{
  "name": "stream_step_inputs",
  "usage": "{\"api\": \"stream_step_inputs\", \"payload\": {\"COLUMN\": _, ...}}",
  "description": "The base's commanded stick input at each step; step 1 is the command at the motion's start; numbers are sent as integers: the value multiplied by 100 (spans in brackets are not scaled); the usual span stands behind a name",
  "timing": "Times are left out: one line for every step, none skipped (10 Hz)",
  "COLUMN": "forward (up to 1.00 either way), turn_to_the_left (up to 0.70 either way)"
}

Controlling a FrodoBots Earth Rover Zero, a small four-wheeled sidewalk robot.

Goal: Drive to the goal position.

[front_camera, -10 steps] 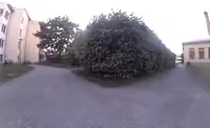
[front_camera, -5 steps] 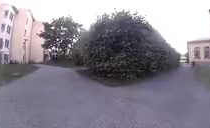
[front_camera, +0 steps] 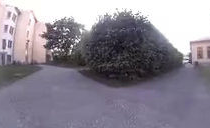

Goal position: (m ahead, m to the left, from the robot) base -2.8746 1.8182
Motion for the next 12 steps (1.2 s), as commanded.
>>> {"api": "stream_step_inputs", "payload": {"forward": 0, "turn_to_the_left": 45}}
{"api": "stream_step_inputs", "payload": {"forward": 0, "turn_to_the_left": 45}}
{"api": "stream_step_inputs", "payload": {"forward": 0, "turn_to_the_left": 45}}
{"api": "stream_step_inputs", "payload": {"forward": 0, "turn_to_the_left": 45}}
{"api": "stream_step_inputs", "payload": {"forward": 0, "turn_to_the_left": 45}}
{"api": "stream_step_inputs", "payload": {"forward": 0, "turn_to_the_left": 45}}
{"api": "stream_step_inputs", "payload": {"forward": 0, "turn_to_the_left": 45}}
{"api": "stream_step_inputs", "payload": {"forward": 0, "turn_to_the_left": 45}}
{"api": "stream_step_inputs", "payload": {"forward": 0, "turn_to_the_left": 45}}
{"api": "stream_step_inputs", "payload": {"forward": 0, "turn_to_the_left": 45}}
{"api": "stream_step_inputs", "payload": {"forward": 0, "turn_to_the_left": 45}}
{"api": "stream_step_inputs", "payload": {"forward": 0, "turn_to_the_left": 45}}
